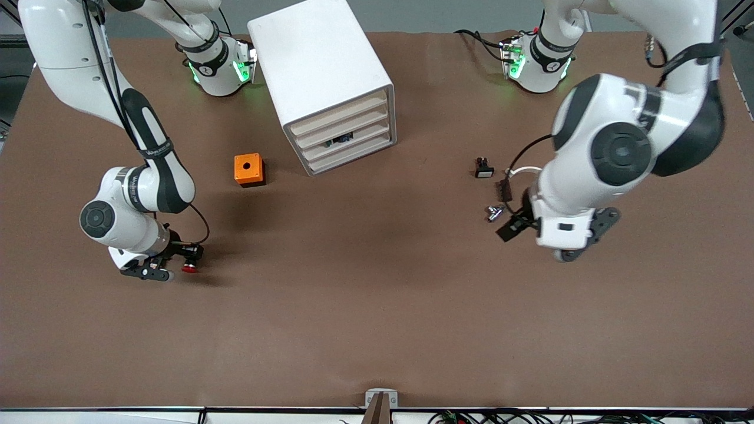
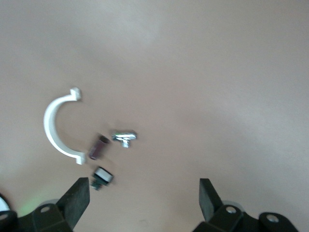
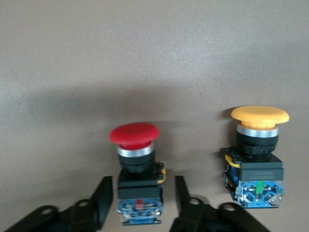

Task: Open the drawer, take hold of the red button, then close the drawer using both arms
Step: 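Place the button with the right gripper while the left gripper withdraws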

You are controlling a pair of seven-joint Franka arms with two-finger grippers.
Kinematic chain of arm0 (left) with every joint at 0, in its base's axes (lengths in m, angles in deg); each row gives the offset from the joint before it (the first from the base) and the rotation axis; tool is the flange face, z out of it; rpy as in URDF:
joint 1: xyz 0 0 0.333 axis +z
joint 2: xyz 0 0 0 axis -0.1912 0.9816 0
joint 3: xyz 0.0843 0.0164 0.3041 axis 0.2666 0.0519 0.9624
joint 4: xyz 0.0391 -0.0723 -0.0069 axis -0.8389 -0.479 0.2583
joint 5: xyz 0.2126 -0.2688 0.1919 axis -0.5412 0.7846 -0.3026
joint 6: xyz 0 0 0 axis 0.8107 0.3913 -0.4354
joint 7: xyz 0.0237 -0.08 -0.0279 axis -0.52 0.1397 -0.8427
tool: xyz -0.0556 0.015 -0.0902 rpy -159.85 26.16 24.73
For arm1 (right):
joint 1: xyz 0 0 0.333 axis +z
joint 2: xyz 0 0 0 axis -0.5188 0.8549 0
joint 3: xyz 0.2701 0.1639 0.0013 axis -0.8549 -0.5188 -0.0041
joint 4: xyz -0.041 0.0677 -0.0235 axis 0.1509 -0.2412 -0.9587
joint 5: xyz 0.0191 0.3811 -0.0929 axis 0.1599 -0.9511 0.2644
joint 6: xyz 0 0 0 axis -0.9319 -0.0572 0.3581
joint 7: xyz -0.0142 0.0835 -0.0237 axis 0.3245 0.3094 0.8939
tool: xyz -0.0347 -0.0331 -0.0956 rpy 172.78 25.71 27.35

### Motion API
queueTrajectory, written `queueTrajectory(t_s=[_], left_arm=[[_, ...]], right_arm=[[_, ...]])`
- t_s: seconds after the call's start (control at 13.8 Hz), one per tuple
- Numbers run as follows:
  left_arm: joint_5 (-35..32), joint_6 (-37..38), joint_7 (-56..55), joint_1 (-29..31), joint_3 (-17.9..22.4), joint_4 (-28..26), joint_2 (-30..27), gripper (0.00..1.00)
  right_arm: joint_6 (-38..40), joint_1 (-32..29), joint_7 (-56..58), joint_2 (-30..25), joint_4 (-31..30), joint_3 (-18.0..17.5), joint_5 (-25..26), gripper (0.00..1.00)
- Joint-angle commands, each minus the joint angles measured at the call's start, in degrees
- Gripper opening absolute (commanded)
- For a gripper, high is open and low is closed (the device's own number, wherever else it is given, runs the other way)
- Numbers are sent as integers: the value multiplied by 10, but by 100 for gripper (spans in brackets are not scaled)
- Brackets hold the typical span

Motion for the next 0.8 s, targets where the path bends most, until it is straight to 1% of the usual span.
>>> queueTrajectory(t_s=[0.0, 0.07, 0.22, 0.43, 0.58, 0.72], left_arm=[[-12, 32, 56, 36, -6, -15, -42, 100], [-12, 41, 72, 48, -6, -16, -54, 100], [-11, 51, 148, 78, -7, -27, -87, 100], [-9, 51, 280, 124, -7, -90, -159, 100], [-8, 51, 357, 145, -6, -128, -202, 100], [-5, 50, 431, 157, 0, -160, -235, 100]], right_arm=[[9, -7, -7, 3, 16, -9, -1, 100], [11, -8, -7, 1, 16, -9, -1, 100], [61, -9, -2, -17, 30, -9, 0, 100], [156, -17, 3, -71, 45, -8, 5, 100], [198, -25, 42, -109, 46, -8, 5, 100], [257, -36, 75, -161, 47, -9, 5, 100]])
